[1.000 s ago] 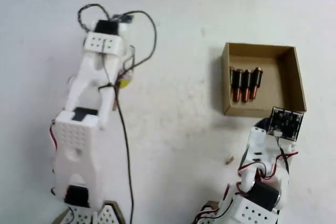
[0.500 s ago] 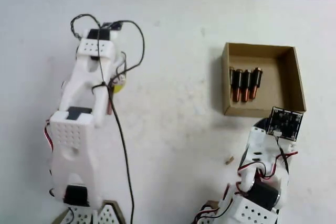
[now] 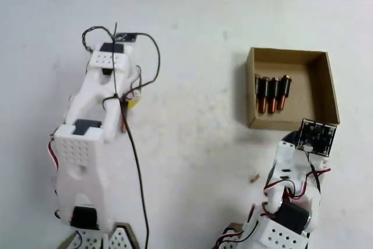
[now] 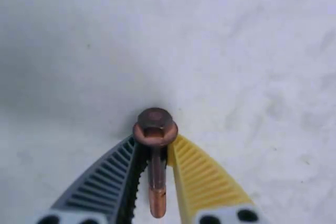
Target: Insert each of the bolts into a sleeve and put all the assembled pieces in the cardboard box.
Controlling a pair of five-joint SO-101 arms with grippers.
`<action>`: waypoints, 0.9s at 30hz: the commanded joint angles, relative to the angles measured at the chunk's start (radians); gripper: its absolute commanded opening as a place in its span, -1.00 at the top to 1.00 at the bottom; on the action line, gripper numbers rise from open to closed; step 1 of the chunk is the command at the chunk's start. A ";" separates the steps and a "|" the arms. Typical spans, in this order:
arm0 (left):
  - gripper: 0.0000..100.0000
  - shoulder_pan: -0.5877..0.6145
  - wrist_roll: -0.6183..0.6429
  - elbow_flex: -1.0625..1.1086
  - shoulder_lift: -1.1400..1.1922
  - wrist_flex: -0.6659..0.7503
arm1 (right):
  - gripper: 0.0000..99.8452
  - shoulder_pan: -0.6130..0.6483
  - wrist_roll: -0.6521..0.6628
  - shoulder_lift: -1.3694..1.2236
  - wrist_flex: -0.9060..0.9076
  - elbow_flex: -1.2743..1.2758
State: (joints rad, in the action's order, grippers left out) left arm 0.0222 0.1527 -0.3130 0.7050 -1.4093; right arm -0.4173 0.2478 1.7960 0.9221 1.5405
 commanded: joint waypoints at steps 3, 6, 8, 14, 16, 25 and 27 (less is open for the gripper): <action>0.74 0.010 0.000 0.006 -0.012 0.014 | 0.97 -0.002 0.000 0.010 -0.021 -0.011; 0.66 0.010 0.002 0.006 -0.012 0.014 | 0.97 -0.002 0.000 0.010 -0.021 -0.011; 0.66 0.010 0.002 0.005 -0.012 0.015 | 0.97 -0.002 0.000 0.010 -0.021 -0.011; 0.66 0.008 0.002 0.005 -0.012 0.021 | 0.97 -0.002 0.000 0.010 -0.021 -0.011; 0.66 0.005 0.002 0.005 -0.012 0.021 | 0.97 -0.002 0.000 0.010 -0.021 -0.011; 0.81 -0.010 0.002 0.012 -0.008 0.046 | 0.97 -0.002 0.000 0.010 -0.021 -0.008; 0.93 -0.010 0.002 0.014 -0.007 0.061 | 0.97 -0.002 0.000 0.010 -0.021 -0.003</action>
State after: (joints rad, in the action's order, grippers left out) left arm 0.0269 0.1527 -0.3023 0.7035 -1.3894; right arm -0.4173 0.2478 1.7960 0.9221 1.5405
